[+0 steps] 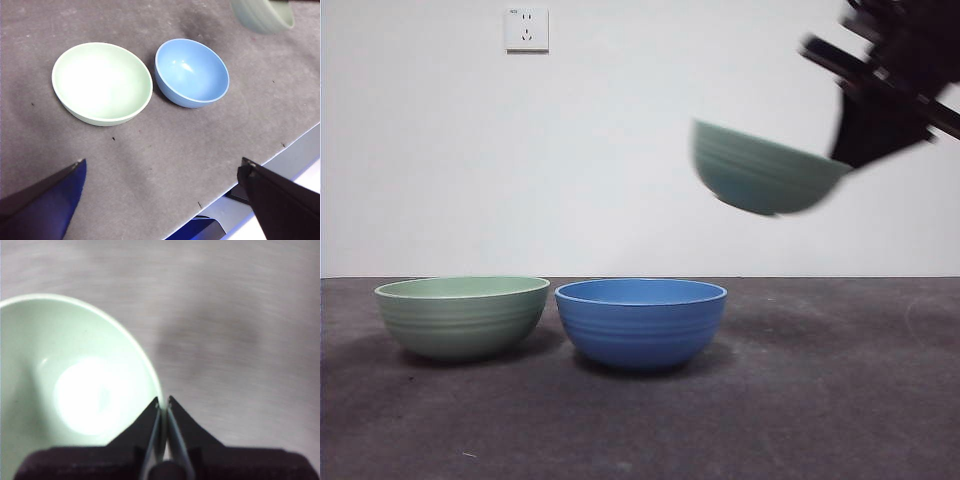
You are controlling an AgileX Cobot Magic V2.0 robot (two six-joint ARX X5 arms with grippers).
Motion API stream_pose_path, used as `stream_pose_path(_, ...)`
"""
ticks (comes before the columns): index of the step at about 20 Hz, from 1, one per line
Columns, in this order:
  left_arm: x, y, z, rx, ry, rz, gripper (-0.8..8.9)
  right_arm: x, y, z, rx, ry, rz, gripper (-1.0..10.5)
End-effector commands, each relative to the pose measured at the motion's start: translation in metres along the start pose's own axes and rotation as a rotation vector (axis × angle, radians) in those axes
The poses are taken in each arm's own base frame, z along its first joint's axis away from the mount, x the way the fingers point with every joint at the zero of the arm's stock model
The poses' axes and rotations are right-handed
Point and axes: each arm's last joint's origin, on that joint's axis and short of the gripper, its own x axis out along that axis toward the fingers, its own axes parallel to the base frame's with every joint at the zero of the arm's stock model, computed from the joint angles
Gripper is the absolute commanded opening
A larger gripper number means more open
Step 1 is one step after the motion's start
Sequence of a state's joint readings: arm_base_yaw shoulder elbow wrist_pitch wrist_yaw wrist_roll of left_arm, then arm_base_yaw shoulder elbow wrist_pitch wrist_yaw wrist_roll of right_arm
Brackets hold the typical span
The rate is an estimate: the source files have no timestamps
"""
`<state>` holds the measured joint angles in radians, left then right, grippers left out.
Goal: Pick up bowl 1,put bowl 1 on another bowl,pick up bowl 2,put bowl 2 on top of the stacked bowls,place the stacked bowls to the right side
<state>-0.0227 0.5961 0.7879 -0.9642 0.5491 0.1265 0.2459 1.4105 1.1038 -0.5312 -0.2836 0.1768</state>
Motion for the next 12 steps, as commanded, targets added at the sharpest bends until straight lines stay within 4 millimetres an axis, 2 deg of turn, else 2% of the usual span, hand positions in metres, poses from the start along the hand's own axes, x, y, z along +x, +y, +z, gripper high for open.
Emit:
stream_pose_path(1,-0.001,-0.001,0.001,0.005,-0.009,-0.001,5.84,0.002,0.026,0.006,-0.057,-0.008,0.039,-0.2)
stream_pose_path(3,-0.001,-0.001,0.001,0.004,-0.009,-0.001,5.84,0.009,0.050,0.008,-0.114,-0.006,0.030,-0.2)
stream_pose_path(5,-0.001,-0.001,0.001,0.004,-0.009,-0.001,5.84,0.023,0.062,0.004,-0.140,0.030,0.029,-0.2)
stream_pose_path(9,-0.001,-0.001,0.001,0.004,-0.006,-0.003,5.83,0.067,0.069,-0.011,-0.150,0.143,-0.016,-0.2)
stream_pose_path(12,-0.001,-0.001,0.001,0.003,-0.005,-0.004,5.84,0.089,0.072,-0.019,-0.164,0.187,-0.018,-0.2)
